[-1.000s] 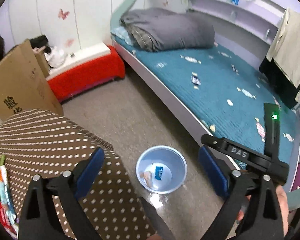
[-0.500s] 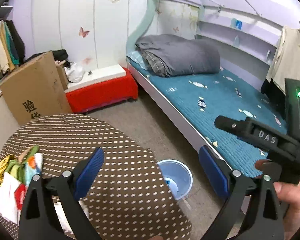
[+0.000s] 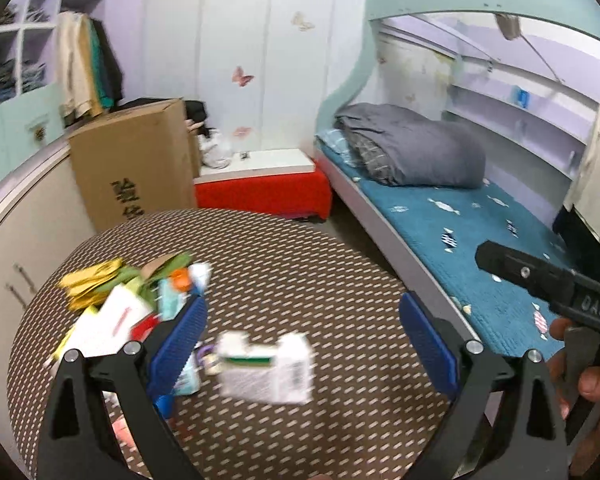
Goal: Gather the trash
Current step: 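Return both tools to the table over the remaining trash, then grasp the pink cookie wrapper with the left tool while the right tool grasps the white medicine box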
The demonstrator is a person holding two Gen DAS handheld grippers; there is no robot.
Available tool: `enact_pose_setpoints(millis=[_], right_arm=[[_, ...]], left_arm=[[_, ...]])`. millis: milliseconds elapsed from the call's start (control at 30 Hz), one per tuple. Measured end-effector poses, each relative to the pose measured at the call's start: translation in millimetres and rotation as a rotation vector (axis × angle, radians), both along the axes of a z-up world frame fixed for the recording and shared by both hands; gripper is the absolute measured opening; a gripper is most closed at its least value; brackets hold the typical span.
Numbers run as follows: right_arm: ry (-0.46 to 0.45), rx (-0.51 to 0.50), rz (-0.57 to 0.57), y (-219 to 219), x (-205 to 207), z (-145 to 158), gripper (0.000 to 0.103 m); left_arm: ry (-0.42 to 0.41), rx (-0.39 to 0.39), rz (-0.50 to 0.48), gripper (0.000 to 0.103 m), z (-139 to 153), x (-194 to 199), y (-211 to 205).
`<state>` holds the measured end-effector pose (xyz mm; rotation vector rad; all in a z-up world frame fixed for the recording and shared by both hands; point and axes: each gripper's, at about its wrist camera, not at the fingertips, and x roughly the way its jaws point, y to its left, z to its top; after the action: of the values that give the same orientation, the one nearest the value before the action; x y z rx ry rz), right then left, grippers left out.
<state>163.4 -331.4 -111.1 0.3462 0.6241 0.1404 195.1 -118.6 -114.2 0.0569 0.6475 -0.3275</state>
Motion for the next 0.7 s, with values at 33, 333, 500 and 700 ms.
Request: enact_pose_setpoints(millis=[33,333,500,700], right_arm=[[0.0,-0.01,0.026,8.1,1.8,-0.8,0.097],[0.061,-0.12,0.285,83.3,29.7,-30.2,0.097],[0.109,-0.202,0.414,120.6,46.6,-55.5,0.097],[0.141,-0.249,0.552,155.4,64.6,-72.4,0.095]], left_arm=[[-0.004,0.002,0.013,0.094,-0.2,-1.9,7.6],[-0.015,0.012,0.154,0.094,-16.3,-19.4,87.2],[0.02,0.031,0.188,0.094,-36.0,-23.4,116.0],[0.058,0.03,0.187,0.094,-53.4,-24.5,131.0]])
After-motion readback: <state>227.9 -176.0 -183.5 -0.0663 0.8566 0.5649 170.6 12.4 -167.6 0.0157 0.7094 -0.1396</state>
